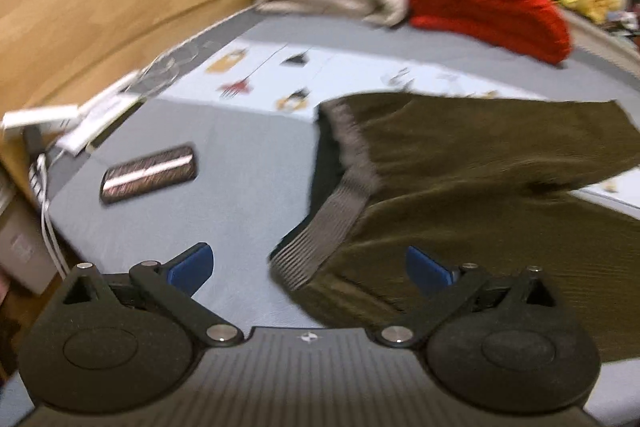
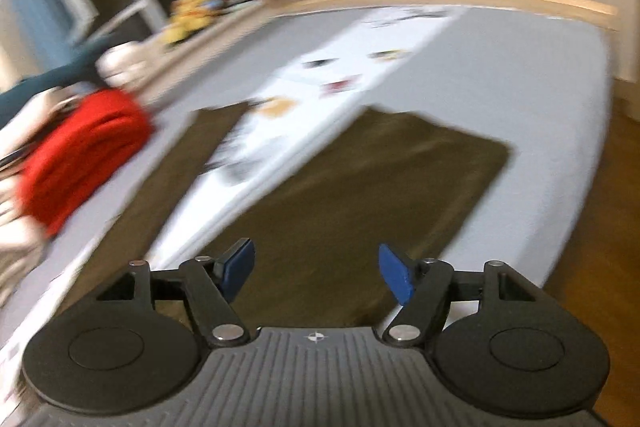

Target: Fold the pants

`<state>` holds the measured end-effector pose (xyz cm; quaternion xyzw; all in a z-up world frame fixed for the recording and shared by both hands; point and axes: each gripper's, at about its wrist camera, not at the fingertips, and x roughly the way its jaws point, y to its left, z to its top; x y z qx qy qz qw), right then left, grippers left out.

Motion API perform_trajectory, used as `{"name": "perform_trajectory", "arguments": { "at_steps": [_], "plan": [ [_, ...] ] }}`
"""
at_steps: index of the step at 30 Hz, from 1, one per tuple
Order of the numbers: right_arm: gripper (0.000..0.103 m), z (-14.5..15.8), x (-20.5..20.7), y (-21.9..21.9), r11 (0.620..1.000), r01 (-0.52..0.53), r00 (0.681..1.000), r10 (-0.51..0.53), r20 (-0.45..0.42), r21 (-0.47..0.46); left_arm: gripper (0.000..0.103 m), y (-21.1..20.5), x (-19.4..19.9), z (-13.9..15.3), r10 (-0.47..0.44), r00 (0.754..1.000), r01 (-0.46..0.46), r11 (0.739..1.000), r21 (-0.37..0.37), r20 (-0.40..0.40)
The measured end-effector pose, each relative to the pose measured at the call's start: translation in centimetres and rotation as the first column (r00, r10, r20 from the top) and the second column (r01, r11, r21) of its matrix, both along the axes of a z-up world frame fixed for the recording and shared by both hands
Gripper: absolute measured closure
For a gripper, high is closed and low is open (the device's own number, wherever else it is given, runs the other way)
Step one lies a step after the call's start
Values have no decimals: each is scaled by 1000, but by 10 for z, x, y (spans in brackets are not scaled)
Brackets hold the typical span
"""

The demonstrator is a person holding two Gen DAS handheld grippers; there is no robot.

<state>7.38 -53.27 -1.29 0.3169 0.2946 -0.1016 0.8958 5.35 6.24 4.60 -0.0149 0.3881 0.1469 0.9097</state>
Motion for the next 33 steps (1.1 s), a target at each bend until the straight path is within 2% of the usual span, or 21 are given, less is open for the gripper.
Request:
{"name": "perform_trajectory", "arguments": {
  "at_steps": [3, 5, 9, 13, 16, 21, 29, 33],
  "plan": [
    [27, 24, -15, 33, 988, -156, 987, 157, 29, -13, 0, -19, -7, 21, -37, 999, 37, 999, 18, 11],
    [25, 40, -26, 55, 970, -236, 970, 239, 54, -62, 0, -31, -12, 29, -62, 998, 62, 998, 25, 12],
    [23, 62, -44, 94, 924, -344, 928, 362, 87, -170, 0, -50, -21, 38, -116, 993, 116, 993, 16, 30],
    [22, 74, -54, 119, 880, -415, 889, 447, 104, -232, 0, -57, -20, 39, -142, 990, 142, 990, -2, 22],
    [22, 86, -56, 138, 849, -430, 870, 481, 112, -309, 0, -62, -15, 40, -157, 987, 157, 988, -9, 19],
    [20, 92, -52, 157, 805, -425, 855, 507, 108, -413, 0, -68, 0, 38, -176, 984, 175, 984, 23, 25],
    [20, 74, -7, 174, 787, -450, 855, 516, 51, -423, 0, -73, 51, 20, -202, 979, 203, 979, 15, -23],
    [20, 64, 29, 175, 783, -460, 860, 511, 11, -419, 0, -67, 102, 8, -249, 969, 247, 966, 75, 12]
  ]
}}
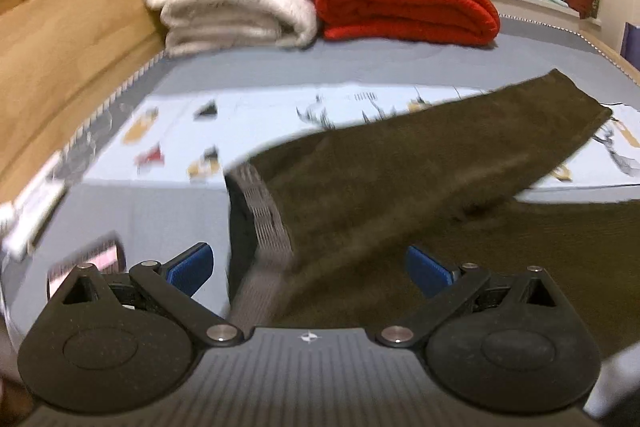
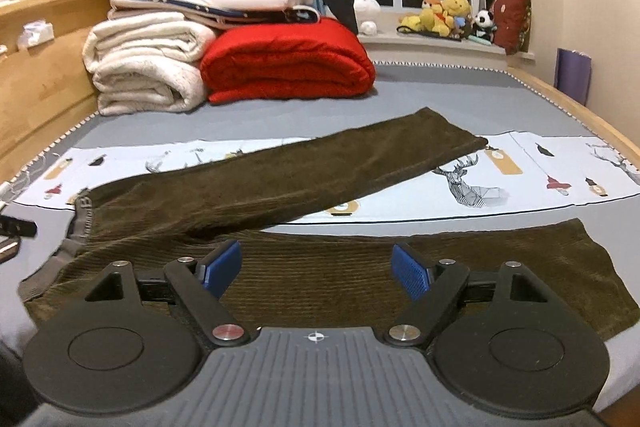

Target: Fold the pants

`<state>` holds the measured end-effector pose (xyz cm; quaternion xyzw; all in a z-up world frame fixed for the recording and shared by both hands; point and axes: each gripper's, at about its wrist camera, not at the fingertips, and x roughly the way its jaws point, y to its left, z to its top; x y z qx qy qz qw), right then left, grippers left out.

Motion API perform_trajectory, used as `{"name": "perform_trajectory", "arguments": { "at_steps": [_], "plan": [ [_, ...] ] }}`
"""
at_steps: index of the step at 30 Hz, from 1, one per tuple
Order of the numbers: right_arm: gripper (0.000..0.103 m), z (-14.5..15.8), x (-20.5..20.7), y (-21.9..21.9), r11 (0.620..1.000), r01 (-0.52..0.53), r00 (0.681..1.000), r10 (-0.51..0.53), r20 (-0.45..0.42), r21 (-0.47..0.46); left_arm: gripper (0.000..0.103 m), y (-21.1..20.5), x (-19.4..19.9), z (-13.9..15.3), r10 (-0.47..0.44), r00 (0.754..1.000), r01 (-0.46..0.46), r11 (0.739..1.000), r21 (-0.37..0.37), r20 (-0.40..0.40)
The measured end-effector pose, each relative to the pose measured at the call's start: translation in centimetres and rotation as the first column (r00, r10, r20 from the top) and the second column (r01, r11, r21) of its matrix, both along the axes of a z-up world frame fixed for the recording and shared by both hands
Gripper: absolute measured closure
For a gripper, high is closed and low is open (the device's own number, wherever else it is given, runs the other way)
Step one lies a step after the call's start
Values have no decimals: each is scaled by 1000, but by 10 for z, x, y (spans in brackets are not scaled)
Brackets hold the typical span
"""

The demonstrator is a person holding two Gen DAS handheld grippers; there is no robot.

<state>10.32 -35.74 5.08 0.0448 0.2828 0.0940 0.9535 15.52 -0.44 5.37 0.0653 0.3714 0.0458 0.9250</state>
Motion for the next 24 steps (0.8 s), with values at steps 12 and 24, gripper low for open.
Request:
{"name": "perform_trajectory", "arguments": {
  "at_steps": [12, 24],
  "plan": [
    [20, -23, 259, -17, 951, 229, 953, -177, -245, 206, 0, -7, 222, -96, -112, 987, 137, 964, 229, -119],
    [20, -101, 512, 29, 875, 434, 859, -330, -391, 215, 0, 9, 304, -163, -196, 935, 199, 980, -22, -294]
  ]
}}
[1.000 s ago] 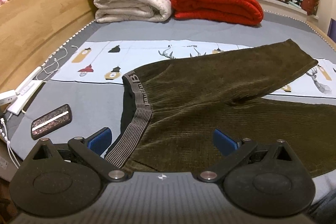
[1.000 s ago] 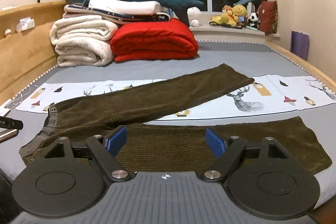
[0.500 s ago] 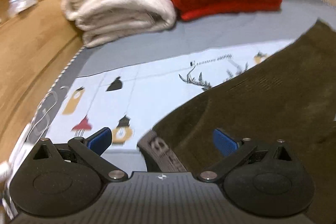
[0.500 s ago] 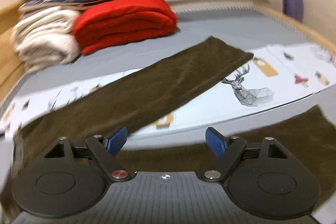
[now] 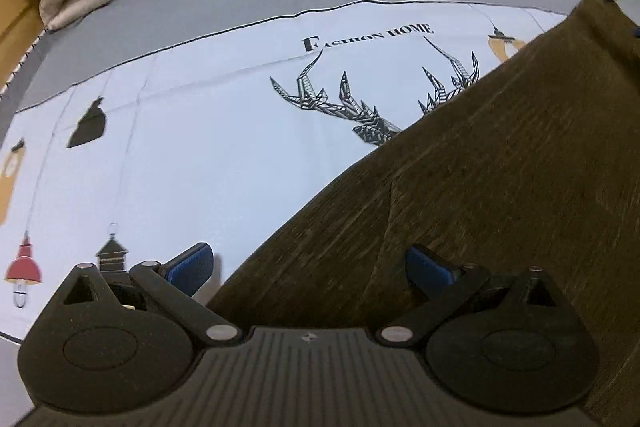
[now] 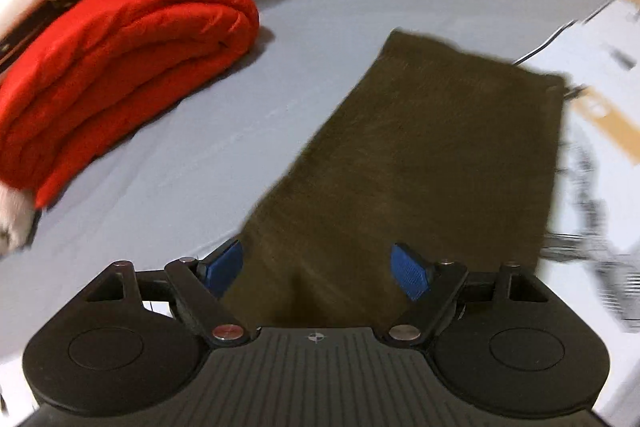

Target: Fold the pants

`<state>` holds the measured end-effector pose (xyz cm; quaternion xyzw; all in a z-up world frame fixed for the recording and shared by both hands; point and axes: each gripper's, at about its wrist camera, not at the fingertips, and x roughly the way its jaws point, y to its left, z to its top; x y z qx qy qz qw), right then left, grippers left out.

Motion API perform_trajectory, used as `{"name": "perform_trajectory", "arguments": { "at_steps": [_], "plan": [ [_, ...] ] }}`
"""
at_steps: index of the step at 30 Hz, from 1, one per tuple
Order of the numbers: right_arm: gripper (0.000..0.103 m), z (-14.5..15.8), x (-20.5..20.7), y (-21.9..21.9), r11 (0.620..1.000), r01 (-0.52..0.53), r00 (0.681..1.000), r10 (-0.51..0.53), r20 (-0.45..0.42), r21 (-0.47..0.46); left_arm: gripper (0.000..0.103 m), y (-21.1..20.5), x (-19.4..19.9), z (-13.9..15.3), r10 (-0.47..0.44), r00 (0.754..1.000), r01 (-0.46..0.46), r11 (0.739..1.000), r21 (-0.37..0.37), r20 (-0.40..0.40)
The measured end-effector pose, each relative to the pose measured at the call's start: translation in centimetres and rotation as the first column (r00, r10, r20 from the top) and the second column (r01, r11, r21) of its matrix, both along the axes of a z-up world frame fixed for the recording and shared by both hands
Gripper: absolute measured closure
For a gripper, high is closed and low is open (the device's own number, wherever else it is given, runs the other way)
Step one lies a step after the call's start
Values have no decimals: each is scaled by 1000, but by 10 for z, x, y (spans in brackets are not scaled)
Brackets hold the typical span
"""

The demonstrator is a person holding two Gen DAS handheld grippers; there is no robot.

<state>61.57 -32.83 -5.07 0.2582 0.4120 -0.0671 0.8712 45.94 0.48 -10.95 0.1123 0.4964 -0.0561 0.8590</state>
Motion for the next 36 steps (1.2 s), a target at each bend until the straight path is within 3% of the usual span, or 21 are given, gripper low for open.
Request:
{"name": "perform_trajectory", "arguments": {
  "at_steps": [2, 4, 5, 7, 8, 10, 11, 12, 14, 18, 22, 24, 26, 28, 32, 33, 34, 36],
  "plan": [
    [20, -10, 23, 16, 1000, 9, 1000, -10, 9, 25, 4, -4, -2, -4, -15, 1000, 15, 1000, 3, 27],
    [20, -23, 41, 32, 1000, 8, 1000, -8, -10, 28, 27, -8, -5, -2, -35, 999, 36, 999, -33, 29],
    [20, -30, 50, 39, 1000, 10, 999, -10, -35, 15, 34, -9, -5, 0, -43, 999, 44, 997, -57, 21],
    [14, -42, 56, 56, 998, 0, 999, -3, -43, -68, 51, -12, -9, 1, -45, 999, 47, 997, -62, 30],
    [14, -43, 57, 67, 989, -40, 999, 35, -37, -141, 55, -17, -13, 0, -42, 998, 44, 998, -48, 41],
    [57, -44, 50, 90, 926, -103, 994, 86, -61, -364, 76, -33, -23, 5, -46, 997, 46, 999, 5, 67],
    [85, -42, 45, 91, 916, -134, 991, 125, -47, -377, 80, -38, -26, 7, -43, 996, 41, 999, 27, 76],
    [90, -38, 38, 81, 936, -126, 992, 120, -38, -328, 93, -41, -29, 10, -35, 996, 32, 999, 40, 84],
    [91, -26, 19, 51, 978, -59, 998, 58, -11, -199, 94, -40, -39, 20, 5, 995, -7, 1000, 25, 101],
    [92, 21, -61, -9, 994, -52, 995, 60, 85, -93, 94, -46, -94, 55, 62, 987, -51, 996, -75, 151],
    [93, 76, -203, -79, 997, -70, 978, 66, 199, 15, 94, -95, -200, 86, 62, 979, -32, 988, -154, 194],
    [93, 85, -285, -106, 997, -75, 969, 65, 238, 32, 94, -119, -253, 85, 66, 981, -37, 987, -157, 184],
    [93, 77, -355, -124, 997, -72, 974, 69, 218, 6, 93, -132, -287, 72, 83, 986, -60, 986, -157, 145],
    [92, 53, -400, -133, 999, -48, 988, 50, 145, -16, 89, -130, -307, 50, 141, 987, -124, 973, -197, 75],
    [82, -3, -436, -142, 999, 1, 999, 0, -35, 44, 80, -117, -321, 26, 219, 975, -205, 945, -254, 26],
    [68, -7, -441, -143, 998, 7, 999, -4, -42, 66, 73, -116, -329, 26, 239, 969, -216, 939, -268, 56],
    [64, -6, -446, -145, 998, -4, 1000, 5, -16, 68, 58, -115, -333, 25, 256, 963, -224, 933, -283, 80],
    [44, 1, -454, -151, 999, 2, 995, -6, 101, 40, 36, -113, -341, 22, 302, 949, -261, 915, -306, 92]
  ]
}}
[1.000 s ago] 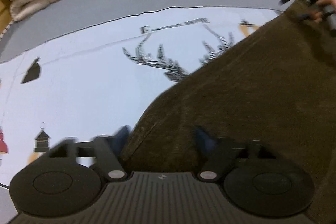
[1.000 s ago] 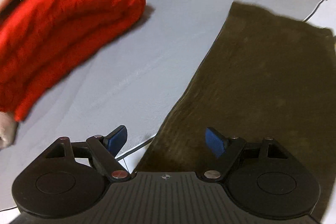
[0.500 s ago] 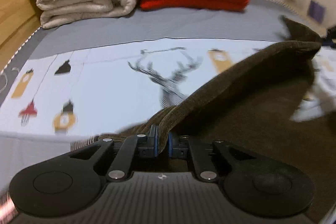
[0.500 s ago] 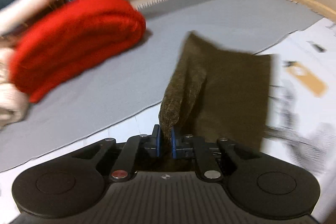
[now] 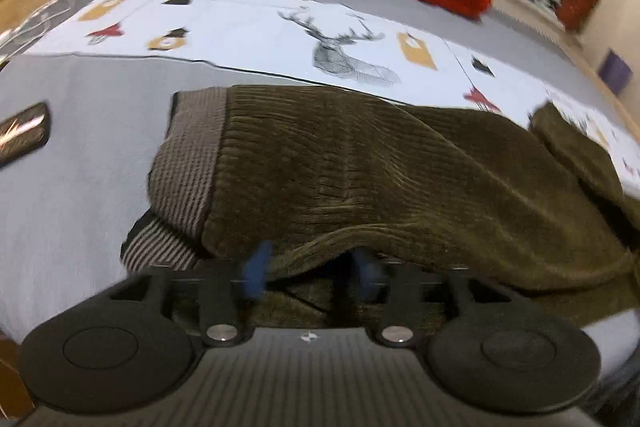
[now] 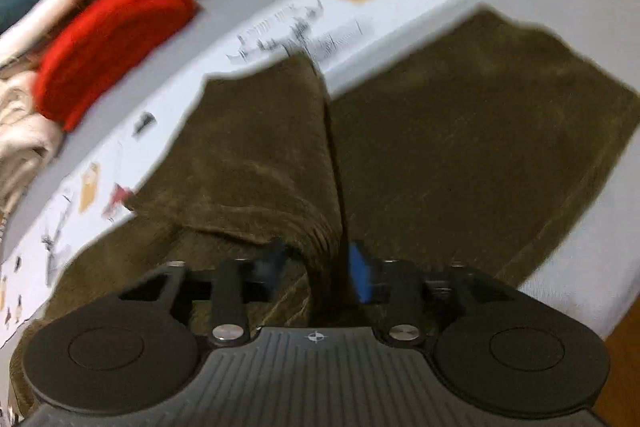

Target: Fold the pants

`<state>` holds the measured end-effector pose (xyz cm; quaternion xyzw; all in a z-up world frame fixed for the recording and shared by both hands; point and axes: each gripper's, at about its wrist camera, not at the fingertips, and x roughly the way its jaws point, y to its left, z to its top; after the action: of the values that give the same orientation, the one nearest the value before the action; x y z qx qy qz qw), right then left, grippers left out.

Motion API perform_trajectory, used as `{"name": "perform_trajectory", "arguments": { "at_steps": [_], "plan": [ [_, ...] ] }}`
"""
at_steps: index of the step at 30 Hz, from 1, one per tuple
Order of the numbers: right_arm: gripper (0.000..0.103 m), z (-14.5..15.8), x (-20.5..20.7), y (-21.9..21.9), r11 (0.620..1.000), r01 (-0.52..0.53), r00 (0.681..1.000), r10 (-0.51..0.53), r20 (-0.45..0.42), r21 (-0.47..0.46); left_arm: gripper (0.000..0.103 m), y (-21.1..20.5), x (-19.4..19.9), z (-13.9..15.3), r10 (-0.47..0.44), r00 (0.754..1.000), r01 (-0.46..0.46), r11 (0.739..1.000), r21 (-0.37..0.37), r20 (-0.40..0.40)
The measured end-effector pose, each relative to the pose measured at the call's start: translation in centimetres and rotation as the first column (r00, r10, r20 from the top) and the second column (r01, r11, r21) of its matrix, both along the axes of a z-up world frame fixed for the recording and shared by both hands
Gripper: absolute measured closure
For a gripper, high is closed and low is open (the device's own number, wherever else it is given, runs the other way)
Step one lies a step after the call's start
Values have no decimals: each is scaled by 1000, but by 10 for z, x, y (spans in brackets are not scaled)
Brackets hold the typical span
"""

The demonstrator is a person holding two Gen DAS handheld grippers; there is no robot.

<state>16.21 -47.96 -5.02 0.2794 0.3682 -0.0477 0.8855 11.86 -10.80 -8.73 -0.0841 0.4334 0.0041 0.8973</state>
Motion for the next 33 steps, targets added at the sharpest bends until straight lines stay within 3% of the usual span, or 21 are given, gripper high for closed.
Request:
{"name": "perform_trajectory", "arguments": {
  "at_steps": [3, 6, 10, 13, 19, 22, 33],
  "plan": [
    [38, 2, -4, -5, 997, 35, 998, -32, 45, -73, 12, -3, -4, 4, 21, 1000, -22, 999, -33, -9],
    [38, -3, -3, -12, 995, 67, 998, -65, 26, -77, 0, -5, -4, 15, 51, 998, -49, 996, -76, 22],
    [38, -8, -8, -21, 991, 116, 993, -116, -5, -69, 0, -2, -5, 25, 88, 996, -87, 989, -119, 4],
    [37, -13, -17, -36, 983, 185, 983, -185, 11, -13, 0, 9, -6, 29, 131, 991, -130, 979, -159, -5],
    [37, -25, -20, -58, 956, 272, 962, -270, -33, 110, 0, 41, -3, 23, 275, 959, -284, 936, -209, -71],
    [37, -26, -20, -59, 952, 280, 960, -278, -34, 124, 0, 42, 1, 20, 301, 950, -312, 934, -173, -86],
    [35, -26, -11, -51, 966, 237, 971, -235, -37, 99, 0, 30, 8, 15, 271, 959, -278, 956, -93, -86]
  ]
}}
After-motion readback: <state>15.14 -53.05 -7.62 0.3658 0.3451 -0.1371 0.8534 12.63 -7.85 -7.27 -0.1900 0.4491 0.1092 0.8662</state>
